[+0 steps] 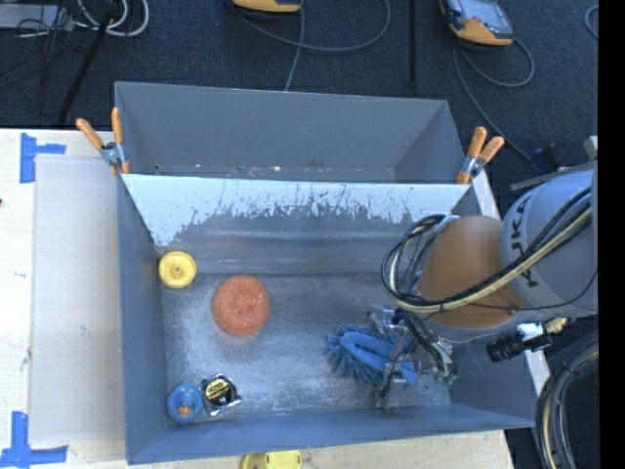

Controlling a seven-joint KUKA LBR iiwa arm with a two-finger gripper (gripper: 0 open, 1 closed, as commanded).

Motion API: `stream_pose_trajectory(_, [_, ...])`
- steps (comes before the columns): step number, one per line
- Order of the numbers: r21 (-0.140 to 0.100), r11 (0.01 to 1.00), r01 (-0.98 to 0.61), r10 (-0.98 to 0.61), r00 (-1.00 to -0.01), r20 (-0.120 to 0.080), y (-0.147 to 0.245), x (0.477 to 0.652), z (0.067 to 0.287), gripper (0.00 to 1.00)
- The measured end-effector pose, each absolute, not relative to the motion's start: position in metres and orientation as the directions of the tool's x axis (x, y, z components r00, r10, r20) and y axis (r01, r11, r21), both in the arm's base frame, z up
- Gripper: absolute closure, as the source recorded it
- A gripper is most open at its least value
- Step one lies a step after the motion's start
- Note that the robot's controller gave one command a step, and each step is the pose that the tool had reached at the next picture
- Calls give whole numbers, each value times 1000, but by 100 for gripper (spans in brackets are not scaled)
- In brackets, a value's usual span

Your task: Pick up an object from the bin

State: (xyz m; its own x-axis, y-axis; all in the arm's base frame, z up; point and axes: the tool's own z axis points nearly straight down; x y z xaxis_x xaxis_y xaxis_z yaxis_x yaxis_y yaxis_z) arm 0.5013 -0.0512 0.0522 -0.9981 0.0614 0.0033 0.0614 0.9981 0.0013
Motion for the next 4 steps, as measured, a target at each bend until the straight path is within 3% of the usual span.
stream_pose_trajectory(1, [0,1000,4,4,-1000,-5,-50,505,75,0])
stream_pose_trajectory(2, [0,997,84,84,-997,-1,-37,486,71,0])
stream_pose_trajectory(3, [1,1000,4,4,-1000,-5,-50,505,74,100])
stream_pose_trajectory(4, [0,1000,4,4,-1000,-5,-50,505,74,100])
